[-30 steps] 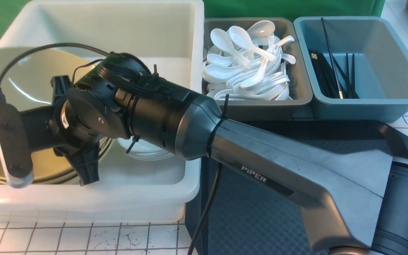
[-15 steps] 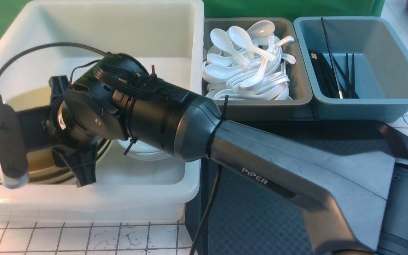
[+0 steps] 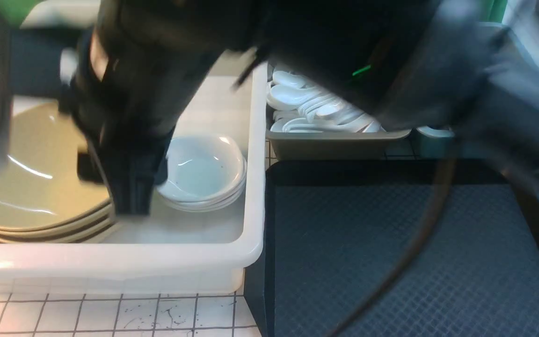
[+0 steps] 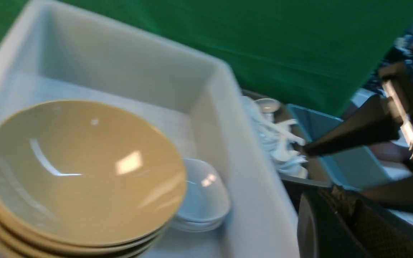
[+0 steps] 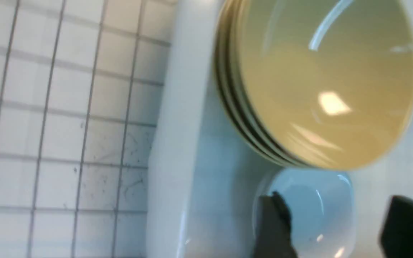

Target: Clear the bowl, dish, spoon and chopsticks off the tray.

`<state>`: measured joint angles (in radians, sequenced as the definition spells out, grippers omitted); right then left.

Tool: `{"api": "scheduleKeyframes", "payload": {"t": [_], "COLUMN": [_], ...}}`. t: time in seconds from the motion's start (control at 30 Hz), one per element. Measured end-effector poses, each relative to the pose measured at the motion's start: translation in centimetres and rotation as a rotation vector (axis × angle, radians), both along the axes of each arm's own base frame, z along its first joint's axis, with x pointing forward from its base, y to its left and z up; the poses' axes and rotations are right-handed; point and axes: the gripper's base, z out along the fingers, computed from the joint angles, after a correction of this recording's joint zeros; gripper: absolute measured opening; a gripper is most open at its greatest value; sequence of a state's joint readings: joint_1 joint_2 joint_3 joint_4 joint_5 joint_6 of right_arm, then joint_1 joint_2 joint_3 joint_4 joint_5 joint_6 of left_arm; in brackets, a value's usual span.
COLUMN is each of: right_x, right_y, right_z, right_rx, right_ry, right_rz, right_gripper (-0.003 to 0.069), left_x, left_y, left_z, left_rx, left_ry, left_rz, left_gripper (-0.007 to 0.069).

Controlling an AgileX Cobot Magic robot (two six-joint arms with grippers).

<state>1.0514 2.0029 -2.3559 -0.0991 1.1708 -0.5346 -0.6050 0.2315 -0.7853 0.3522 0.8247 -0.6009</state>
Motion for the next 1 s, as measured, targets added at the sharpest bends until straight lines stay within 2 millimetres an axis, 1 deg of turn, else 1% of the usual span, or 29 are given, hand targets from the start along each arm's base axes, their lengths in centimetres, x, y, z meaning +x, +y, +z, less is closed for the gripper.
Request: {"api": "scheduleKeyframes", "payload": {"t": [0.03, 0.1, 0.13, 0.17, 0.2, 0.23, 0.3, 0.33, 0.37, 0.4, 0.43, 0.53, 0.63, 0.73, 0.8, 1.0], "right_x": [-0.5, -1.3, -1.4, -2.3, -3.0, -3.5, -4.9, -5.4, -6.1, -6.4, -7.2, -8.7, -9.9, -10.5, -10.7, -10.7], "right_y": [-1.0, -2.4, -2.7, -4.2, -5.4, -6.3, -8.8, -9.6, -10.8, -11.4, -12.7, -15.3, -17.5, -18.5, -18.8, -18.9], "right_z": [1.3, 2.4, 2.7, 3.1, 3.7, 3.3, 2.9, 3.1, 2.7, 2.4, 1.3, -0.3, -0.9, -1.0, -0.8, -0.8], "right_rx": [0.041, 0.088, 0.095, 0.114, 0.130, 0.123, 0.116, 0.124, 0.117, 0.112, 0.092, 0.067, 0.066, 0.074, 0.082, 0.084], "right_ry": [0.014, 0.065, 0.060, 0.115, 0.136, 0.171, 0.230, 0.238, 0.265, 0.281, 0.317, 0.364, 0.377, 0.376, 0.374, 0.374], "right_rz": [-0.052, -0.133, -0.133, -0.201, -0.228, -0.262, -0.328, -0.341, -0.374, -0.394, -0.437, -0.501, -0.522, -0.522, -0.521, -0.521], "right_gripper": [0.0330, 0.0244, 0.0244, 0.0168, 0.0137, 0.0102, 0.0051, 0.0045, 0.0034, 0.0030, 0.0025, 0.0025, 0.0025, 0.0025, 0.0025, 0.0025], "left_x": [0.4, 0.9, 0.9, 1.0, 0.9, 0.7, 0.2, 0.0, -0.1, -0.2, -0.4, 0.0, 0.4, 0.7, 0.9, 1.6], "left_y": [-0.6, -1.4, -1.5, -2.0, -2.1, -2.2, -2.2, -2.2, -2.2, -2.1, -2.1, -2.5, -2.8, -3.0, -3.1, -3.6], "left_z": [-0.7, -1.8, -1.9, -3.2, -3.7, -4.2, -5.3, -5.5, -6.0, -6.3, -6.8, -8.0, -9.0, -9.9, -10.6, -13.0], "left_rx": [-0.008, -0.032, -0.036, -0.072, -0.093, -0.116, -0.181, -0.203, -0.224, -0.236, -0.260, -0.277, -0.268, -0.256, -0.246, -0.211], "left_ry": [0.001, -0.004, -0.002, -0.013, -0.023, -0.037, -0.086, -0.110, -0.125, -0.142, -0.171, -0.194, -0.174, -0.146, -0.127, -0.062], "left_rz": [-0.033, -0.075, -0.079, -0.117, -0.133, -0.148, -0.181, -0.191, -0.201, -0.205, -0.215, -0.227, -0.226, -0.224, -0.223, -0.218], "left_gripper": [-0.0001, -0.0001, -0.0001, -0.0001, -0.0001, -0.0001, -0.0001, -0.0001, -0.0001, -0.0001, -0.0001, -0.0001, -0.0001, -0.0001, -0.0001, -0.0001]}}
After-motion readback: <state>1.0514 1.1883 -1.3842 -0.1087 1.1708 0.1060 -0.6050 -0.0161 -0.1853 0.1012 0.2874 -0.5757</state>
